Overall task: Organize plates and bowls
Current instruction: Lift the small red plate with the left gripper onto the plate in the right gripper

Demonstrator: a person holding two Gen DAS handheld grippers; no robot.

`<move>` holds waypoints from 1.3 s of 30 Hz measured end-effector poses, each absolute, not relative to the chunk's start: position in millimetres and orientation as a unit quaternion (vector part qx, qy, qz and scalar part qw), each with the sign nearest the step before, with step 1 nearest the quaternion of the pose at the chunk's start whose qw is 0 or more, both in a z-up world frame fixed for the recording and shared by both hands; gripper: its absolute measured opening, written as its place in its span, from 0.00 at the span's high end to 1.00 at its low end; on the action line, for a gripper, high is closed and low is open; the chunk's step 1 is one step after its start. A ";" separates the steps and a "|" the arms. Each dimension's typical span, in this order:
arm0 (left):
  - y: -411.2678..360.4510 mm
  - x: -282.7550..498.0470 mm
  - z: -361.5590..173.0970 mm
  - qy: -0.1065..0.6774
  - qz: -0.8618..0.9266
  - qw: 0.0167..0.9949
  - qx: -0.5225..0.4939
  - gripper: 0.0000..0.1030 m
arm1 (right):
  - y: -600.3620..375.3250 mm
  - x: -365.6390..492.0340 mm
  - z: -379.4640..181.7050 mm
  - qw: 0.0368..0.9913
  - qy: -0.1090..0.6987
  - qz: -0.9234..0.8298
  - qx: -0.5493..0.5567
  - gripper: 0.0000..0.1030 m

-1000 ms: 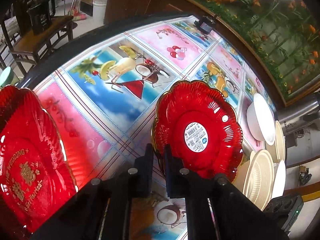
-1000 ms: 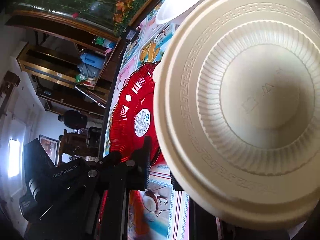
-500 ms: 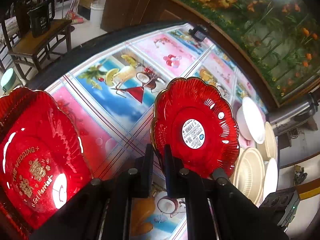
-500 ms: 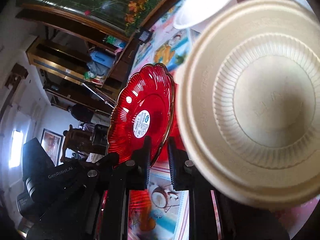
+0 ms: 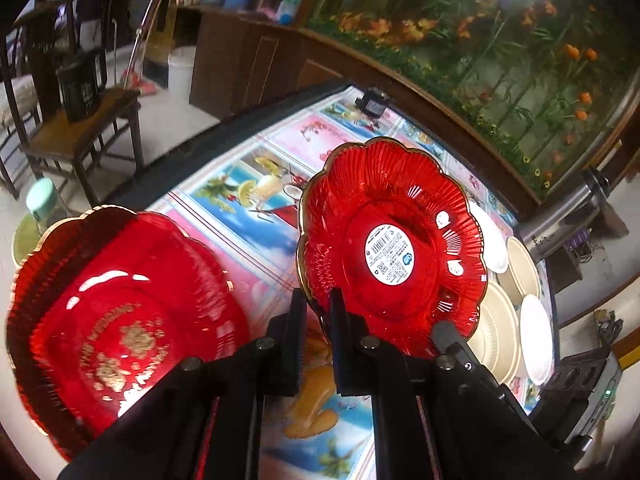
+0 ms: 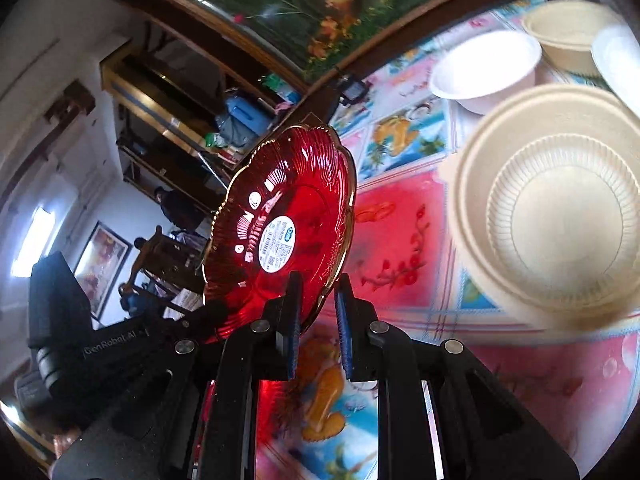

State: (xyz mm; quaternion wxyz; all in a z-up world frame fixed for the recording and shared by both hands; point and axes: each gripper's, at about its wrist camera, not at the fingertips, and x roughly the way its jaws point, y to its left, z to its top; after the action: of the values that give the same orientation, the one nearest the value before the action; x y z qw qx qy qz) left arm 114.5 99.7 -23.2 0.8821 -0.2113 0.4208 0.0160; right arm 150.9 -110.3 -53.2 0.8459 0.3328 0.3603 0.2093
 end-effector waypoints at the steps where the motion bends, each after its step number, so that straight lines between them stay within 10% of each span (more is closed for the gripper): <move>1: 100.1 108.8 -21.3 0.416 0.016 0.886 -0.204 0.91 | -106.4 146.6 -50.3 0.853 0.355 0.209 0.321 0.85; 39: 224.4 -4.9 -48.3 0.406 0.087 0.884 -0.216 0.89 | 42.1 80.5 -56.4 0.828 0.432 0.294 0.205 0.84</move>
State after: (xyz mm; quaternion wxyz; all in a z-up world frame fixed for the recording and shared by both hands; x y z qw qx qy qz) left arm -4.9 224.4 -48.3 0.8836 -0.2160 0.4063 0.0871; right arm 80.5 42.1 -56.4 0.8276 0.2055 0.4318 0.2938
